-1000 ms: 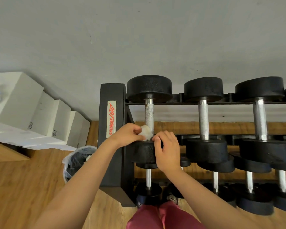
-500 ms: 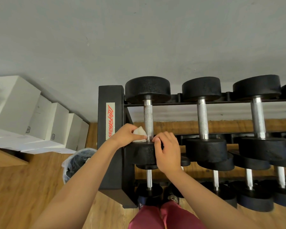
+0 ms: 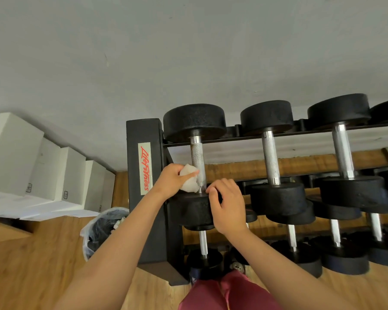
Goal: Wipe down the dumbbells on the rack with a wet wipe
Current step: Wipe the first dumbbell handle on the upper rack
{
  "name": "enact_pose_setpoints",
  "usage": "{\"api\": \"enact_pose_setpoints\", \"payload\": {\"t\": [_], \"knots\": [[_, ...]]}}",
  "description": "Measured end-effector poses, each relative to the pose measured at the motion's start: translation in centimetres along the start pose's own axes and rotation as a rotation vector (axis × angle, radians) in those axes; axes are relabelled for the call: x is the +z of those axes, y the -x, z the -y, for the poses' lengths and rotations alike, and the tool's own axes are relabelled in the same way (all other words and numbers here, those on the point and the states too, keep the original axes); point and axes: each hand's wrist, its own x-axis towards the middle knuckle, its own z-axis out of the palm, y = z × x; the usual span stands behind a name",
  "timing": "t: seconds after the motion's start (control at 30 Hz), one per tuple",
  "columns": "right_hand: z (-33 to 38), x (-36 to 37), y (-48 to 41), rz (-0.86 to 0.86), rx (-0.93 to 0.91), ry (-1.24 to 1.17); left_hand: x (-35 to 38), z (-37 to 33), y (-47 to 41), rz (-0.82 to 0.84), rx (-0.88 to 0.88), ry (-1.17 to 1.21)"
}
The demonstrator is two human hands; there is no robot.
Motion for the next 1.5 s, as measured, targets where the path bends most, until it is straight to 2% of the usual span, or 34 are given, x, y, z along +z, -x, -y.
{"api": "enact_pose_setpoints", "payload": {"t": [0.07,0.2,0.4,0.5,0.67,0.73,0.83,0.93,1.0,1.1,1.23,1.3,1.4,1.5], "knots": [[0.1,0.0,0.0,-0.001,-0.002,-0.005,0.0,-0.6,-0.6,-0.045,0.025,-0.076],[0.0,0.1,0.0,0.004,0.005,-0.007,0.1,-2.4,-1.4,0.012,0.020,-0.248],[-0.1,0.1,0.1,-0.001,0.014,0.003,0.6,-1.6,-0.4,-0.050,0.091,-0.139],[-0.2,0.1,0.1,-0.001,0.026,0.018,1.1,-2.4,-0.3,-0.095,0.126,-0.218],[-0.1,0.1,0.1,0.010,0.034,0.020,1.3,-2.5,-0.7,-0.200,0.003,-0.355],[-0.2,0.2,0.1,0.011,0.040,0.019,1.3,-2.0,-0.6,-0.158,-0.083,-0.379],[-0.3,0.2,0.1,0.018,0.039,0.019,1.0,-1.3,-0.1,0.018,-0.128,-0.284],[-0.2,-0.1,0.0,0.037,0.047,0.028,-0.1,-0.8,0.3,0.084,-0.115,-0.205],[0.0,-0.1,0.1,0.050,0.051,0.022,-0.6,-0.7,0.7,0.061,-0.124,-0.211],[0.0,-0.4,0.1,0.101,0.063,-0.006,-0.2,-1.3,2.4,-0.055,-0.081,-0.214],[0.1,-2.9,-0.7,0.294,0.224,-0.267,1.4,-4.7,6.3,-0.212,0.049,0.148],[-0.1,-5.1,-0.9,0.304,0.294,-0.459,2.9,-6.9,8.1,-0.271,0.100,0.281],[-1.2,-9.8,-0.5,0.297,0.280,-0.605,6.3,-10.1,9.6,-0.278,0.130,0.382],[-3.4,-14.5,0.2,0.391,0.288,-0.663,10.7,-12.7,10.0,-0.259,0.127,0.330]]}}
